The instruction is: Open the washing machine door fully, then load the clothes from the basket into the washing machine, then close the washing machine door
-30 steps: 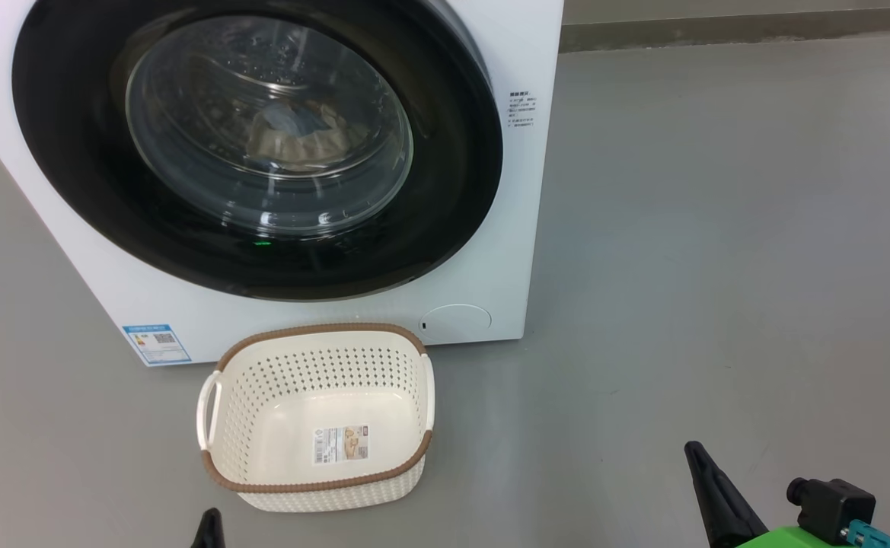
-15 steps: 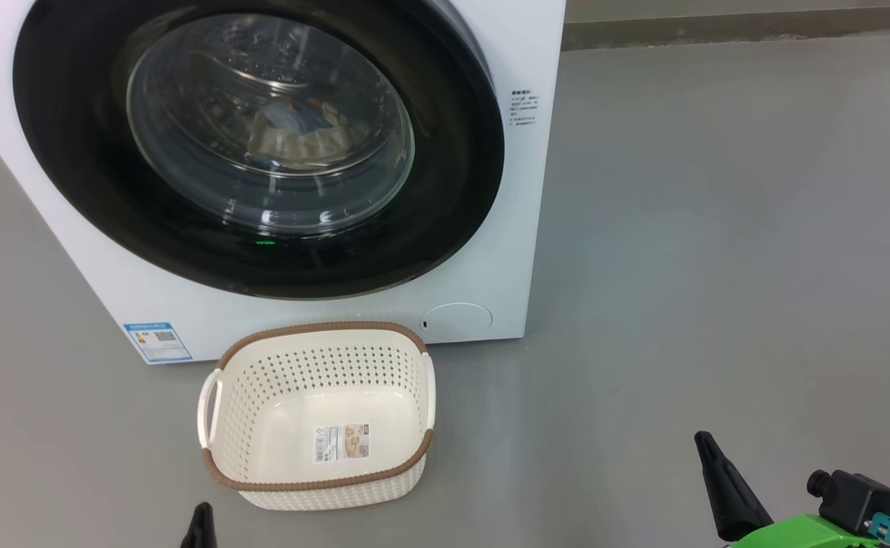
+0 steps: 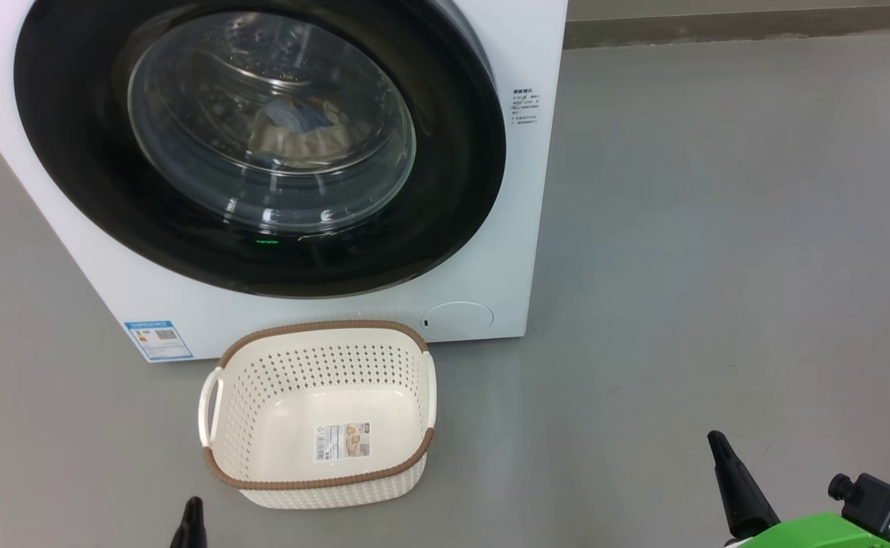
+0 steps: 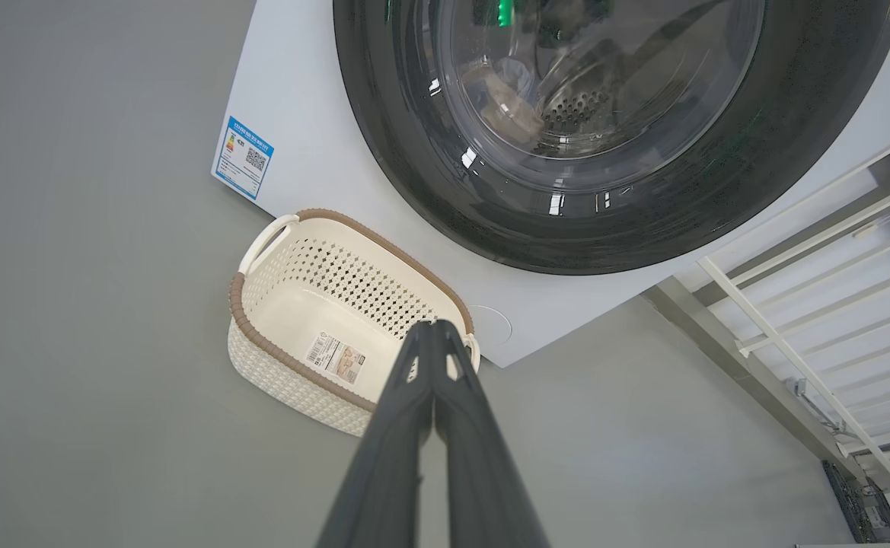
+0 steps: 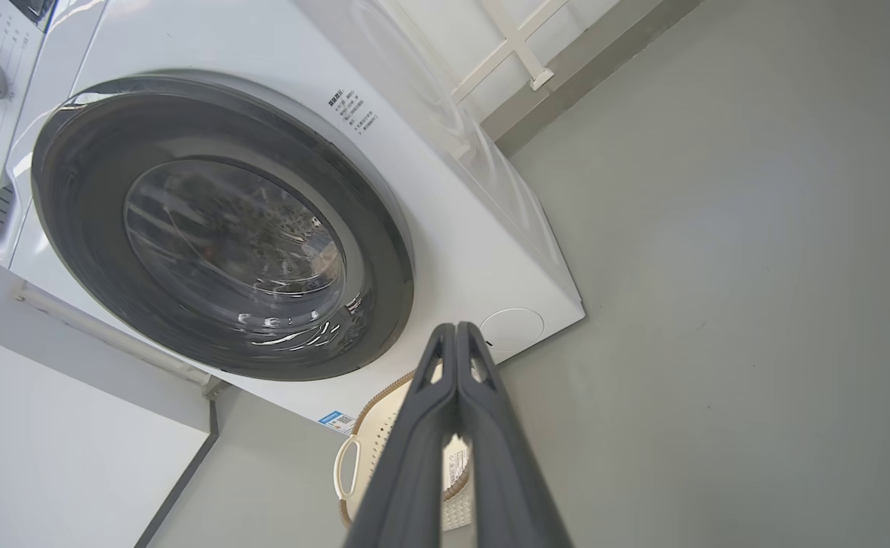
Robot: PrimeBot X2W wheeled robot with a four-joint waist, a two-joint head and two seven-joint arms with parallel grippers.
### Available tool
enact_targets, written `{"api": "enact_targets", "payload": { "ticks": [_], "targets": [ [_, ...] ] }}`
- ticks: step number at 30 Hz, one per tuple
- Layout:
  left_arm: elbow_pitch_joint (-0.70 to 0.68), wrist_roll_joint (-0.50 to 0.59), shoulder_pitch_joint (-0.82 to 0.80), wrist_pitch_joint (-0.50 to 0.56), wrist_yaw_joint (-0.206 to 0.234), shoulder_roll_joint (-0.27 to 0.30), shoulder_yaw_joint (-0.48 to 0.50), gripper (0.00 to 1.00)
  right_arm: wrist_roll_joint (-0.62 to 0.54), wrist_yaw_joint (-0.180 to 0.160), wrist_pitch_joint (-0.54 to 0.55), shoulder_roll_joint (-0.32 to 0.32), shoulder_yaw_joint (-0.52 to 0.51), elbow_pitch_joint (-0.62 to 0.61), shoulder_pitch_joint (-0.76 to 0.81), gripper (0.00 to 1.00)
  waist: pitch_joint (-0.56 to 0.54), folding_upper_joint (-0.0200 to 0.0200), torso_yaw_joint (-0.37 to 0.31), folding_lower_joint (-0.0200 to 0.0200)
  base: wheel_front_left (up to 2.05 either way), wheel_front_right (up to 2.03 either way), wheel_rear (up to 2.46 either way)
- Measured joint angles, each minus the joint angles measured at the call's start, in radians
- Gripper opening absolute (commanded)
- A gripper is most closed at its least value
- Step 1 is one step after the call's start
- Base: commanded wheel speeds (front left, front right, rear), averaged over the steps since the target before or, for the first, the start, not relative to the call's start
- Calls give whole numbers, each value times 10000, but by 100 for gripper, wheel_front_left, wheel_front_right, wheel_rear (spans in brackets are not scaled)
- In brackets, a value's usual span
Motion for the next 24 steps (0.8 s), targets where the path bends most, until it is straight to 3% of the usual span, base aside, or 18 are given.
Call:
{"api": "enact_targets", "payload": {
  "ticks": [24],
  "targets": [
    [163,-2523,-445,583,-608,-84,598,0,2709,-2,431,-15,-268,196,-378,0,40,0,40,0,0,0,0]
  ]
}}
